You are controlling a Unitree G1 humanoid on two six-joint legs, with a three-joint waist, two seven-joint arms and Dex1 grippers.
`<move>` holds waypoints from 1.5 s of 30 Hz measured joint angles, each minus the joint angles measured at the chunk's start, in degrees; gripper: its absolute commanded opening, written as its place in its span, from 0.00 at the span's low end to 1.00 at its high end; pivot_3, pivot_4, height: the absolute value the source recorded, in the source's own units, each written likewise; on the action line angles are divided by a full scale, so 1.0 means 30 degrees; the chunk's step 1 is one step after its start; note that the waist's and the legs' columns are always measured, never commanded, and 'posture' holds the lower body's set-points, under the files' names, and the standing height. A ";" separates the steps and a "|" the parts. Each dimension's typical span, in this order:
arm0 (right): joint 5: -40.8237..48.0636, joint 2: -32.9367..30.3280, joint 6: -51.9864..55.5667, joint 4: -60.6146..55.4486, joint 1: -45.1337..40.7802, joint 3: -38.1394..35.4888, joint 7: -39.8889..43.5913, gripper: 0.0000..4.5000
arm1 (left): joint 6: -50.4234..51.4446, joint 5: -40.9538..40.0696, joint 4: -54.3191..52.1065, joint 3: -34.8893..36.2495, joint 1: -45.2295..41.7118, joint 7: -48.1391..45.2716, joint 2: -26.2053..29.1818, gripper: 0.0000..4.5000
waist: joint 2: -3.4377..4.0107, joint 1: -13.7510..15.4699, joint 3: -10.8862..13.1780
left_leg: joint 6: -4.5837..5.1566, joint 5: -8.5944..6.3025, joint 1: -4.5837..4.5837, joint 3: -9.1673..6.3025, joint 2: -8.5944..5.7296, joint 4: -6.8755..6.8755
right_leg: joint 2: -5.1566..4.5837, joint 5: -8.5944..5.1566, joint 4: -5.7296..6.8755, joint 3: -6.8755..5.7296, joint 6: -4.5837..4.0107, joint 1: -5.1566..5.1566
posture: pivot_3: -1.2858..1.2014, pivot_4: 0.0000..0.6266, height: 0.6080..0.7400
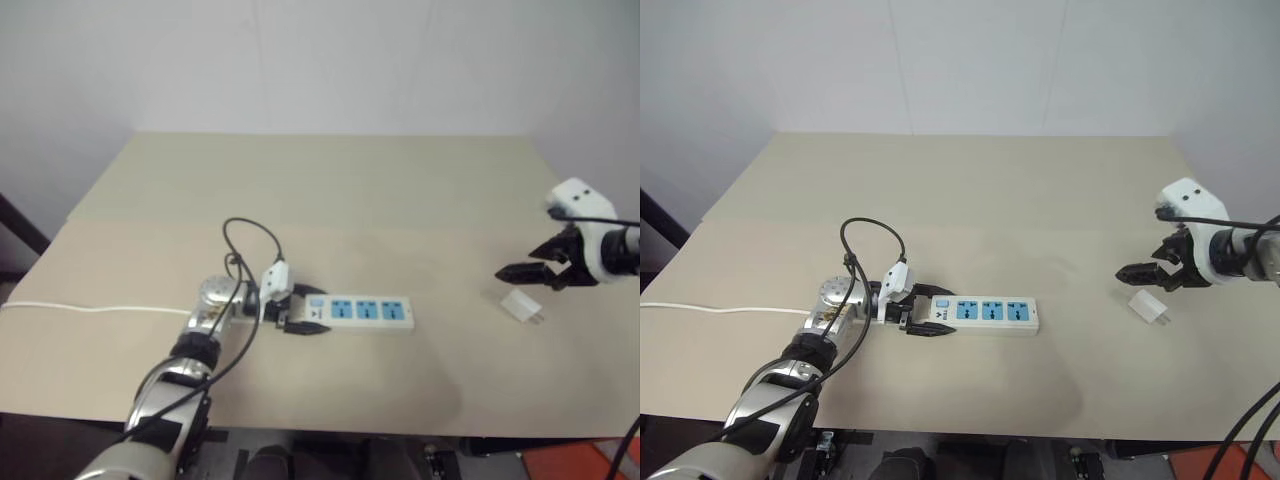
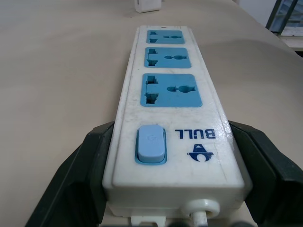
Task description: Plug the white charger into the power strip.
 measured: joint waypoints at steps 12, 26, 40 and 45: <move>-0.5923 0.1653 -0.3631 0.4748 -0.3221 0.4867 0.5134 1.00 | 0.0617 -0.0034 -0.0986 -0.0163 0.0417 0.0232 0.0062 0.73 | 0.0021 -0.0027 -0.0012 | -0.0008 0.0003 -0.0016 0.0003 -0.0006 0.0007 | -0.0004 -0.0001 0.0005 -0.0002 0.0008 -0.0019 | 0.52 0.24 1.00; -1.0172 0.4594 -0.5942 0.9374 -0.4289 0.6061 0.7224 1.00 | 0.1707 -0.0165 -0.3113 -0.0206 0.1599 0.0759 0.0361 0.73 | 0.0039 -0.0185 -0.0024 | -0.0023 0.0012 -0.0006 0.0004 -0.0006 0.0002 | -0.0001 0.0000 0.0011 0.0000 0.0006 -0.0022 | 0.52 0.24 1.00; -1.2453 0.6848 -0.8195 1.3314 -0.4523 0.6054 0.7217 1.00 | 0.2332 -0.0576 -0.4644 -0.0407 0.2550 0.1216 0.0856 0.73 | 0.0044 -0.0425 -0.0027 | -0.0033 0.0018 0.0006 0.0007 -0.0006 0.0002 | 0.0001 0.0001 0.0018 0.0006 0.0004 -0.0022 | 0.52 0.24 1.00; -1.3032 0.7562 -0.8962 1.4669 -0.5201 0.5773 0.7039 1.00 | 0.2620 -0.0715 -0.5151 -0.0513 0.2835 0.1354 0.1072 0.73 | 0.0051 -0.0486 -0.0031 | -0.0034 0.0018 0.0015 0.0008 -0.0004 0.0002 | 0.0005 0.0002 0.0024 0.0010 0.0003 -0.0016 | 0.52 0.24 1.00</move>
